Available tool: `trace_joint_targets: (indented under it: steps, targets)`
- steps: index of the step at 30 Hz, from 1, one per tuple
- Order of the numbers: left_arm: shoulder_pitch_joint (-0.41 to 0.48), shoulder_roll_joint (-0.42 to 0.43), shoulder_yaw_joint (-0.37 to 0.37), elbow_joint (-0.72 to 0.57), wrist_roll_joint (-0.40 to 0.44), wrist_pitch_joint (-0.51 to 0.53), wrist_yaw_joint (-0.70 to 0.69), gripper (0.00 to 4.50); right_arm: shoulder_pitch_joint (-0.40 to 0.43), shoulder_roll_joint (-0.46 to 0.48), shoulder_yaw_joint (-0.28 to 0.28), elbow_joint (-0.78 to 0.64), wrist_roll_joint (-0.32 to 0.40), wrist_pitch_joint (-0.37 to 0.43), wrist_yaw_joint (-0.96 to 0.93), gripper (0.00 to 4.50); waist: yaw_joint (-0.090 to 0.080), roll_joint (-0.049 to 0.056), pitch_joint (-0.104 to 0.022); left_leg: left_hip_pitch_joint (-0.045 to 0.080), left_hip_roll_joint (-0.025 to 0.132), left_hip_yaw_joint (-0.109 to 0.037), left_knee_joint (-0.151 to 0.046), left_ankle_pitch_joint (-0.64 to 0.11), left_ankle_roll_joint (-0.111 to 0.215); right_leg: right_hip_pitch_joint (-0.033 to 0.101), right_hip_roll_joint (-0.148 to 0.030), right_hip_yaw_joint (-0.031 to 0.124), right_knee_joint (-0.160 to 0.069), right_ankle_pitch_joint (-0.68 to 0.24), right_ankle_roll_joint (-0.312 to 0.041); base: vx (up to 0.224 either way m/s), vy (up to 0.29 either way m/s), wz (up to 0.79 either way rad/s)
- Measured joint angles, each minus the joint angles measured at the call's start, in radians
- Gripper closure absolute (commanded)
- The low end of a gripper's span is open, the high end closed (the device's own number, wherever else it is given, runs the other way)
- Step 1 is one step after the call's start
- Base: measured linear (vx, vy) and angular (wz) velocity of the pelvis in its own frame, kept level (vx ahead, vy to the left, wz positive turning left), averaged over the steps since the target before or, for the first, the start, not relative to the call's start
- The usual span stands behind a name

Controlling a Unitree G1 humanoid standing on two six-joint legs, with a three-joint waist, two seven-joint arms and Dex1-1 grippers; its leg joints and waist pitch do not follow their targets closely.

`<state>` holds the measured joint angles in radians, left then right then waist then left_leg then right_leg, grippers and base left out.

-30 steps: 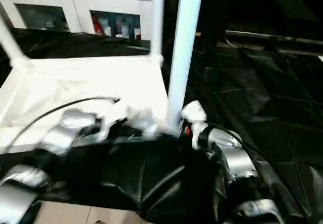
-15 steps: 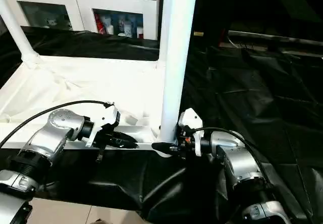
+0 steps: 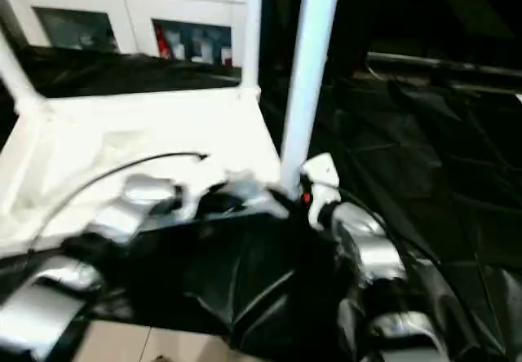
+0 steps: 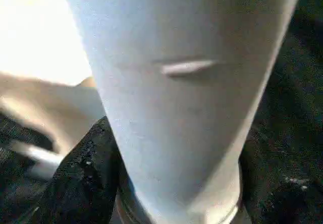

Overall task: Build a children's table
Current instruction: Rotate leg to tighten

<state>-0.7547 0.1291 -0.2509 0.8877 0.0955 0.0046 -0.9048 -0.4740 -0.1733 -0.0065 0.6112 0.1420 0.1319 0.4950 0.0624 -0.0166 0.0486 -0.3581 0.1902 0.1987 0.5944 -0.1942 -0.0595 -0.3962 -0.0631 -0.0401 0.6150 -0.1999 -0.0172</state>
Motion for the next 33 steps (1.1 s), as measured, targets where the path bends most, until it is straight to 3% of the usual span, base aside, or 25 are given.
trace_joint_targets:
  steps: [6,8,11,12,20,31,33]
  targets:
    - [-0.011,-0.029,0.012,0.031,0.002,-0.008,0.036,4.50,-0.007,0.027,-0.021,0.007,-0.010,0.005,-0.074,1.78,0.001,0.003,-0.002,0.000,0.000,0.000,-0.002,0.000,0.000,0.000,0.000,-0.001,-0.001,0.000,0.000,0.000,0.000,0.00]
    - [-0.010,-0.025,0.012,0.033,0.003,-0.018,0.027,4.50,-0.004,0.029,-0.024,0.005,-0.008,-0.004,-0.065,1.22,0.000,0.003,-0.002,0.000,0.000,0.000,-0.002,0.000,0.001,0.000,0.000,-0.001,-0.001,0.000,0.000,0.000,0.000,0.00]
    - [0.001,-0.009,0.016,0.018,-0.005,-0.029,-0.017,4.50,0.008,0.013,-0.015,-0.008,-0.009,-0.013,0.000,0.99,-0.001,0.003,-0.002,0.000,0.000,0.000,-0.003,0.000,0.001,0.000,0.000,-0.001,-0.002,0.000,0.000,0.000,0.000,0.00]
    - [0.013,0.006,0.019,0.001,-0.019,-0.033,-0.043,4.50,0.014,-0.005,0.000,-0.018,-0.008,-0.015,0.045,0.73,-0.002,0.003,-0.002,-0.001,0.000,0.000,-0.004,0.000,0.001,-0.001,0.000,-0.001,-0.002,0.000,0.000,0.000,0.000,0.00]
    - [0.089,0.114,0.019,-0.111,-0.085,-0.048,-0.274,4.50,0.061,-0.129,0.107,-0.088,0.004,-0.060,0.348,0.73,-0.003,0.000,-0.001,-0.007,0.004,-0.001,-0.003,0.003,0.006,-0.006,0.002,-0.004,-0.001,0.000,0.000,0.000,0.000,0.00]
    - [0.155,0.221,0.011,-0.245,-0.159,0.065,-0.488,4.50,0.100,-0.192,0.164,-0.156,0.057,-0.070,0.592,0.73,0.001,-0.005,0.002,-0.009,0.005,0.000,-0.002,0.003,0.006,-0.008,0.003,-0.004,-0.001,0.000,0.000,0.000,0.000,0.00]
    - [0.155,0.223,0.011,-0.249,-0.160,0.068,-0.491,4.50,0.100,-0.192,0.164,-0.156,0.060,-0.070,0.596,0.98,0.000,-0.007,0.003,-0.009,0.005,0.000,-0.001,0.003,0.005,-0.008,0.003,-0.004,-0.001,0.000,0.000,0.000,0.000,0.00]
